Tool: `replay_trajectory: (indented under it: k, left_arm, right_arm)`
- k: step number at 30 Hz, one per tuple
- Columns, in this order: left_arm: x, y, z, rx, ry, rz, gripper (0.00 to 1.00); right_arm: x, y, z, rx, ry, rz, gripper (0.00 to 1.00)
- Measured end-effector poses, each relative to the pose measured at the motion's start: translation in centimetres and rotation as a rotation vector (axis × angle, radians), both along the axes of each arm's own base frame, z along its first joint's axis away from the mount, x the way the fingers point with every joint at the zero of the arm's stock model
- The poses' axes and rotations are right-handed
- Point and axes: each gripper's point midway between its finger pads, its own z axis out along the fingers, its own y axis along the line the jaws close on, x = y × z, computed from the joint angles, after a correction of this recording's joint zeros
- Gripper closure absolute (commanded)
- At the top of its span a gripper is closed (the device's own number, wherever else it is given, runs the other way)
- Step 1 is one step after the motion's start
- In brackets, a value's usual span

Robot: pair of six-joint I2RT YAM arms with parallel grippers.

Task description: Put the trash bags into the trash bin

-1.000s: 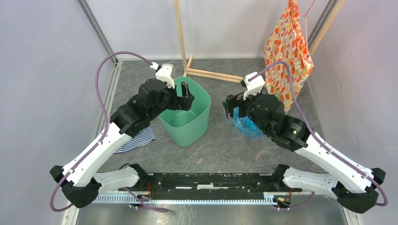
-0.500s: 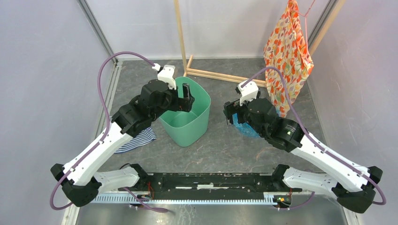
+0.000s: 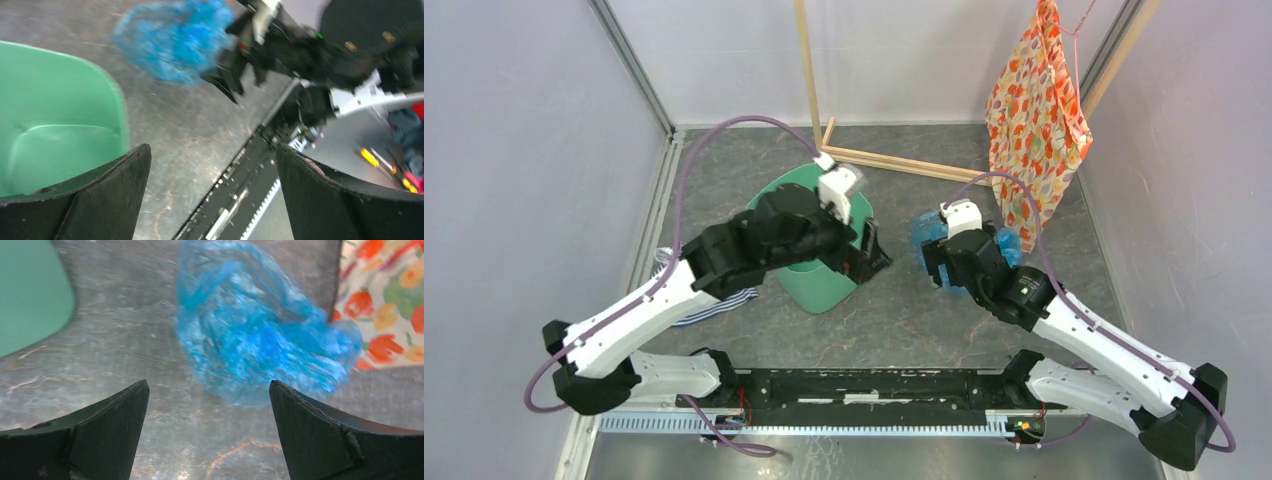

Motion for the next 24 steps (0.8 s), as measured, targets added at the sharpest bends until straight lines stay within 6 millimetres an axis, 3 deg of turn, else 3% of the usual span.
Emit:
replay_trajectory:
  k: [4,10,16,20,24]
  left_arm:
    - [-3.4,-3.9,-2.7,0.052,0.028,-0.132,0.0]
    - [-4.0,-5.7,-10.2,0.203,0.067,-0.127,0.0]
    - [-2.1,-3.7,-17.6,0.355,0.086,0.001,0.0]
    - [-0.1,-1.6,-20.7,0.402,0.098,0.085,0.0]
    - [3.6,1.8,-22.9,0.419,0.13,0.221,0.0]
  right_arm:
    - [0.0,-2.5,-1.3,-0.022,0.01,-0.101,0.02]
    - [-0.4,-4.3,-2.9,-0.004,0.018,-0.179,0.02]
    - [-0.3,-4.6,-4.4,0.008,0.031,-0.204,0.02]
    - [0.3,-3.9,-4.6,0.037,0.023,-0.196,0.02]
    - [0.8,-3.2,-4.9,0.053,0.023,-0.181,0.02]
